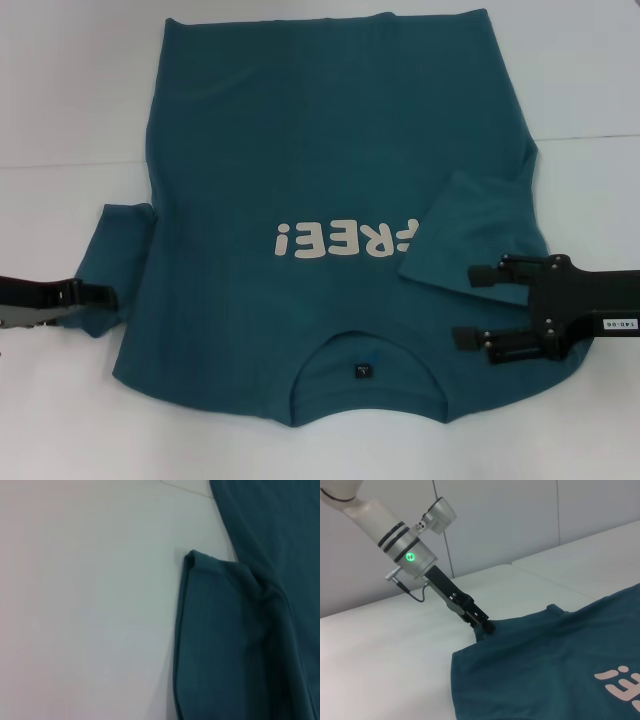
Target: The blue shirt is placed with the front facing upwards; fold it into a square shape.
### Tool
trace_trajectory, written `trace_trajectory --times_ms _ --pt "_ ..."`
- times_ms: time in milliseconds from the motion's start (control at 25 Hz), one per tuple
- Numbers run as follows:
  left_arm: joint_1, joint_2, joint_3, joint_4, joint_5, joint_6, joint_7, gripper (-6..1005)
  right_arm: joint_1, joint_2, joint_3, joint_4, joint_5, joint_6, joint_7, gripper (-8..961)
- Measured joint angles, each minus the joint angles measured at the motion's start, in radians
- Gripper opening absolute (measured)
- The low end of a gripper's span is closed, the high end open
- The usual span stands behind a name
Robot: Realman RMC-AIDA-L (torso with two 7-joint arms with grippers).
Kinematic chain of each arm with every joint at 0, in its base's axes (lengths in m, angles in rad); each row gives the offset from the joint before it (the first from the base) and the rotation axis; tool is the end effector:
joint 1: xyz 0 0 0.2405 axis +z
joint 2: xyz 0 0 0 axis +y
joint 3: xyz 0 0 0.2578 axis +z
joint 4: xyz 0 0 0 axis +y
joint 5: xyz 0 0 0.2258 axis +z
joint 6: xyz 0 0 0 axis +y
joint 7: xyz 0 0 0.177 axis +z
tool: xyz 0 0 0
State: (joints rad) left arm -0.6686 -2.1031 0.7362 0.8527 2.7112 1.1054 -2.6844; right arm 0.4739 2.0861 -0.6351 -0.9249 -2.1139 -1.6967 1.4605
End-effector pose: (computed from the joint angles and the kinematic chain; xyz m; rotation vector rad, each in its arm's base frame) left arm -0.3189 0.4300 0.0010 -1.8748 -1.6557 -0.0540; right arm 0.2651 0.3440 0.0154 -2.7563 0.5321 0.5446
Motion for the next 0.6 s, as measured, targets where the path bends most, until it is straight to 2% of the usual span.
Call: trace_trajectory --times_ms 600 --pt "-0.023 0.000 -0.001 -0.037 0.000 -0.025 -0.004 739 0.000 0.000 0.000 0.001 0.000 0.002 -0.002 944"
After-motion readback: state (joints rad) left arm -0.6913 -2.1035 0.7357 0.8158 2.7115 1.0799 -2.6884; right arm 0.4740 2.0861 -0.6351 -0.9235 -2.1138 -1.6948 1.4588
